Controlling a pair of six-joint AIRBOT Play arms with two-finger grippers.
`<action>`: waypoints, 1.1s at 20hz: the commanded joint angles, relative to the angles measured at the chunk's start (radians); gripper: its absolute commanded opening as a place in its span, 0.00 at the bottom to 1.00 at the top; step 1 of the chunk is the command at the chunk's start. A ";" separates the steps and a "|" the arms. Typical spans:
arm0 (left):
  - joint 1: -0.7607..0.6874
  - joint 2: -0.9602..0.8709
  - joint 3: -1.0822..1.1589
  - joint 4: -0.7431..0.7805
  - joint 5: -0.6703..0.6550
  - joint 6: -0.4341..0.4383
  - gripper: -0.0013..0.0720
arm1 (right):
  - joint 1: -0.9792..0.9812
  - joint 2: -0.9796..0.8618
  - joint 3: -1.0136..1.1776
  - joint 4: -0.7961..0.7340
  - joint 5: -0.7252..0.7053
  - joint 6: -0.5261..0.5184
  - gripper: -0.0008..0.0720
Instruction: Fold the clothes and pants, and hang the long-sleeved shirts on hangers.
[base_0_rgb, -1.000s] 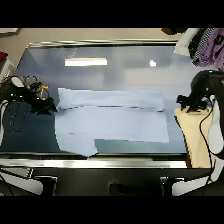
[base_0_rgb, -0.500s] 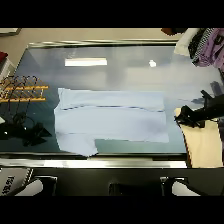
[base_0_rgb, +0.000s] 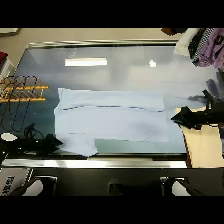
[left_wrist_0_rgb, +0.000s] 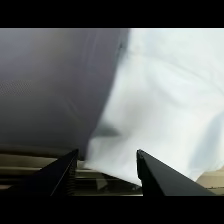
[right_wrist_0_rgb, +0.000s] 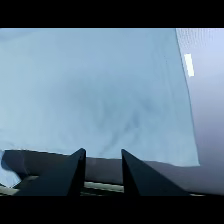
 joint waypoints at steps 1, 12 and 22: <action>-0.058 0.003 -0.040 -0.019 0.094 0.025 0.60 | -0.001 0.038 -0.003 0.012 -0.006 0.004 0.34; -0.103 0.006 -0.044 -0.052 -0.033 0.059 0.05 | -0.023 0.051 -0.003 0.152 0.096 0.057 0.64; -0.103 0.006 -0.032 -0.052 -0.040 0.060 0.05 | -0.113 -0.203 -0.087 -0.082 0.091 0.023 0.62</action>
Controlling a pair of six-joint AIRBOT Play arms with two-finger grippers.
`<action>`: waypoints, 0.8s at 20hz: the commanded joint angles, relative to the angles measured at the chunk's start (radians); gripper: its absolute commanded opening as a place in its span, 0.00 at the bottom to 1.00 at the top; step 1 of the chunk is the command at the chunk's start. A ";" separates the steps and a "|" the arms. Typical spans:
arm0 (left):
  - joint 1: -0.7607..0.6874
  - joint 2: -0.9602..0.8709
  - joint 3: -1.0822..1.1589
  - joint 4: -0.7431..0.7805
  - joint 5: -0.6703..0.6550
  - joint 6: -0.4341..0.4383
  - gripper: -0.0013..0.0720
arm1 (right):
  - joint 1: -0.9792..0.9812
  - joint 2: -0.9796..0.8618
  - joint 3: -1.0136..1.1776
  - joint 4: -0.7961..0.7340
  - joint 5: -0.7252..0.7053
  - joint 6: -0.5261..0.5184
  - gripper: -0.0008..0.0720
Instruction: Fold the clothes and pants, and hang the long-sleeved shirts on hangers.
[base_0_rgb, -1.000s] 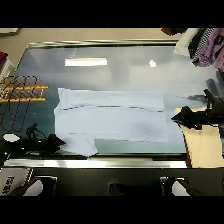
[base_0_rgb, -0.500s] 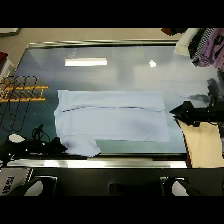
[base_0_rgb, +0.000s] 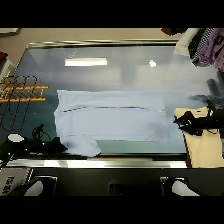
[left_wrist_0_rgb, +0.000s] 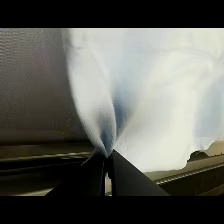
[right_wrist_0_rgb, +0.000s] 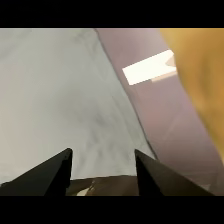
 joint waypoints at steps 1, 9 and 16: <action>0.000 0.001 0.002 0.000 -0.003 0.000 0.05 | -0.005 -0.078 -0.031 -0.065 -0.002 -0.008 0.62; 0.000 0.001 0.002 -0.006 0.000 -0.001 0.05 | -0.005 -0.092 -0.116 -0.060 -0.003 -0.030 0.62; 0.000 0.001 0.002 -0.038 0.000 -0.001 0.05 | -0.005 -0.092 -0.212 0.027 0.054 -0.056 0.44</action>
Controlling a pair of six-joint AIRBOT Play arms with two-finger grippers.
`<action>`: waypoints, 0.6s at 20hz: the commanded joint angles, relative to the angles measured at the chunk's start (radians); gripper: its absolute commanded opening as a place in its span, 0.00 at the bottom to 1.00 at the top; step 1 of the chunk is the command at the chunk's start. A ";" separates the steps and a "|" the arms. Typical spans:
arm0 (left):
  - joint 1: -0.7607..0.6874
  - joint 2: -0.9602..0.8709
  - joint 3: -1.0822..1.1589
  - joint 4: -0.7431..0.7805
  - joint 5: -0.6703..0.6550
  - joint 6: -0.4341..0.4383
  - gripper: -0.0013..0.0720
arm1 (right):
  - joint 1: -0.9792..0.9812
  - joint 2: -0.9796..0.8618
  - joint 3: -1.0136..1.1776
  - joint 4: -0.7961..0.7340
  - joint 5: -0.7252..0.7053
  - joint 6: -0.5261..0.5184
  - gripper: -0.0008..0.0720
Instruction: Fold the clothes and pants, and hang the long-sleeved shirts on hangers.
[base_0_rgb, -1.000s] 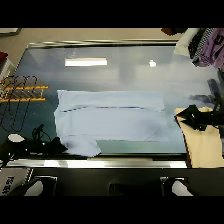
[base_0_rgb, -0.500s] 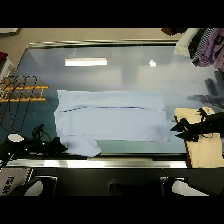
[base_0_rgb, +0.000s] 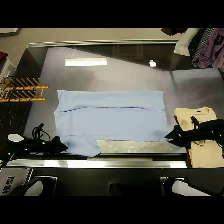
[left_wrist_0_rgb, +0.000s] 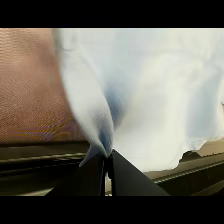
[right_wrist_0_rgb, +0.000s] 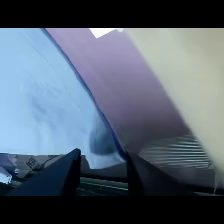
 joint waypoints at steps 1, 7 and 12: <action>0.000 0.001 0.001 -0.009 0.000 0.000 0.05 | 0.000 0.000 -0.028 0.048 0.056 -0.014 0.40; 0.032 0.006 0.036 -0.007 -0.095 -0.018 0.05 | 0.000 0.035 -0.028 0.065 -0.035 -0.026 0.06; 0.089 0.199 0.050 0.102 -0.255 -0.167 0.05 | 0.000 0.282 -0.028 -0.064 -0.134 0.153 0.06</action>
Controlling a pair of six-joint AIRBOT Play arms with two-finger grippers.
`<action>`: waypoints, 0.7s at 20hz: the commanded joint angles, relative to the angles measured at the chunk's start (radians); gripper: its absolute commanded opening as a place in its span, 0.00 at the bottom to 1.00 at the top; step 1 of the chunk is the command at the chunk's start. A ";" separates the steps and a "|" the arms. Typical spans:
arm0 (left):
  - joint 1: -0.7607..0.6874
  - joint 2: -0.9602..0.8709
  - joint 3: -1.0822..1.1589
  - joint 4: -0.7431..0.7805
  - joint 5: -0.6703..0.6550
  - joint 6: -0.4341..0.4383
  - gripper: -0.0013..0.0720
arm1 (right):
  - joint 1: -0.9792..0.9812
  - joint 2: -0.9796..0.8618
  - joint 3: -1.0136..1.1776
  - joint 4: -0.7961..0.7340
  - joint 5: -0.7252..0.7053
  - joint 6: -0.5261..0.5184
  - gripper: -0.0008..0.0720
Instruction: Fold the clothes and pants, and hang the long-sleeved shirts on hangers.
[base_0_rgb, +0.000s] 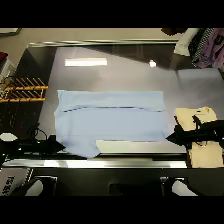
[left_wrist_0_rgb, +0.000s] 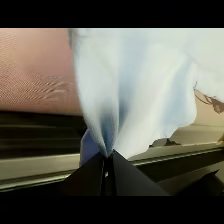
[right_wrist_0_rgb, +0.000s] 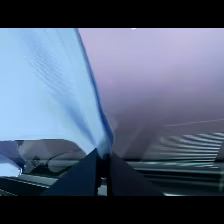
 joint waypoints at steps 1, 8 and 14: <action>0.023 0.163 0.007 0.089 -0.134 -0.108 0.05 | 0.000 0.202 0.000 -0.098 -0.069 0.142 0.06; 0.021 0.360 0.007 0.090 -0.151 -0.211 0.05 | 0.045 0.384 0.008 0.070 0.015 0.020 0.06; -0.003 0.126 0.161 0.026 -0.007 -0.121 0.05 | 0.369 0.115 0.228 -0.130 0.192 0.128 0.06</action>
